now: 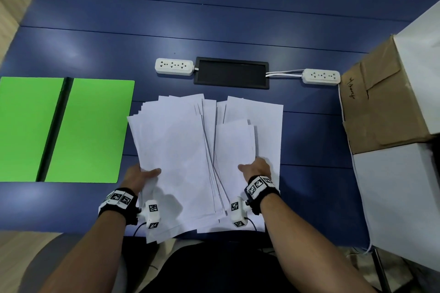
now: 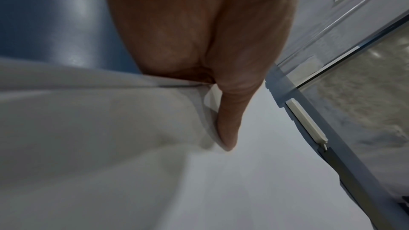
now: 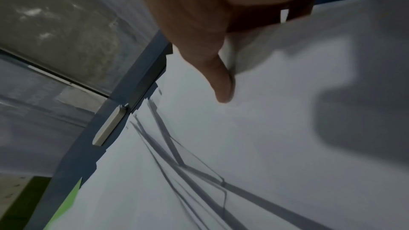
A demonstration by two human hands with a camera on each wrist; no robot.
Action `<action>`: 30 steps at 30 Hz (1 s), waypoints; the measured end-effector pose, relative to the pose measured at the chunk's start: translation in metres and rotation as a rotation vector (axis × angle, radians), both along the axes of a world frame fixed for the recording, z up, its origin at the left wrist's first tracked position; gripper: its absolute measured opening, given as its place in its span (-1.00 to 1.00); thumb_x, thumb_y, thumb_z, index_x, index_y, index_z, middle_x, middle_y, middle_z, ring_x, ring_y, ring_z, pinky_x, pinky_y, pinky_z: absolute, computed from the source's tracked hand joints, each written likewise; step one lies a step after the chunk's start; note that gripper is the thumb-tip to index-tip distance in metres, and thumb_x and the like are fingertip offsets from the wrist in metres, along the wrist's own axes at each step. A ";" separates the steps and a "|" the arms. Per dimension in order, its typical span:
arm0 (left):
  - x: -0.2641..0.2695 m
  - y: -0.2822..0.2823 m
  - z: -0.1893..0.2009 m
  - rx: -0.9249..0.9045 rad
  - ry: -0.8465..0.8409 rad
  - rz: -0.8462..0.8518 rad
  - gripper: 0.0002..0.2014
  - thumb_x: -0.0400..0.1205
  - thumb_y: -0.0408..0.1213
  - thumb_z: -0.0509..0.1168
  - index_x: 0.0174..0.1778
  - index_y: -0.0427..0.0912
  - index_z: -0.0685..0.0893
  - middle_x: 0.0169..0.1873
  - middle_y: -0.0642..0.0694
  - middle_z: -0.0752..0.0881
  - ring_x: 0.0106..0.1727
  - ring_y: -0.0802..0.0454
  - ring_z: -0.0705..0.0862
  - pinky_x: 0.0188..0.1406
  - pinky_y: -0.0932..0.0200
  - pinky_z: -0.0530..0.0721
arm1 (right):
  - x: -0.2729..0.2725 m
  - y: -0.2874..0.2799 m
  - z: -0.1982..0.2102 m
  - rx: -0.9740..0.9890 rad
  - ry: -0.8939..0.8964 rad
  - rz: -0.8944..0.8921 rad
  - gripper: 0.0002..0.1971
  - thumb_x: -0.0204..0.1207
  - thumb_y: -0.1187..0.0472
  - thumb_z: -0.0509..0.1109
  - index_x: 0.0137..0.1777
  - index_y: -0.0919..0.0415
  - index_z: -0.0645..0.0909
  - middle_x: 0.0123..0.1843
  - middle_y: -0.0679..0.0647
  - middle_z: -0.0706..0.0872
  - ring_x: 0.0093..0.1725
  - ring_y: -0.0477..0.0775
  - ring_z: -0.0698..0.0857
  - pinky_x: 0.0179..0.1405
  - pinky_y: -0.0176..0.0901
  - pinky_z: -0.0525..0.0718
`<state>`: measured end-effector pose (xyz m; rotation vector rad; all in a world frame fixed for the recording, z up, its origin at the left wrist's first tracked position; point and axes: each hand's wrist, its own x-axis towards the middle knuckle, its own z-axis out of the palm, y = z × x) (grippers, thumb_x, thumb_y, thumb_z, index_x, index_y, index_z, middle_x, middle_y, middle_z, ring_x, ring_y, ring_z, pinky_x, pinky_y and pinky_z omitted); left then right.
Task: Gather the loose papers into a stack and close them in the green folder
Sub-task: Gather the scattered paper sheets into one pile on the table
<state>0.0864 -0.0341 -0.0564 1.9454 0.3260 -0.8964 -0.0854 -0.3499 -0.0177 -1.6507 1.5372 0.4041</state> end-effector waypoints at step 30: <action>0.002 0.004 -0.007 0.011 0.002 -0.016 -0.58 0.44 -0.37 0.66 0.21 -0.30 0.78 0.03 -0.31 0.87 0.09 -0.34 0.84 0.22 -0.38 0.76 | 0.012 -0.029 0.009 -0.109 -0.022 -0.047 -0.61 0.43 0.34 0.42 0.28 0.32 0.57 0.28 0.26 0.72 0.18 0.36 0.75 0.05 -0.01 0.73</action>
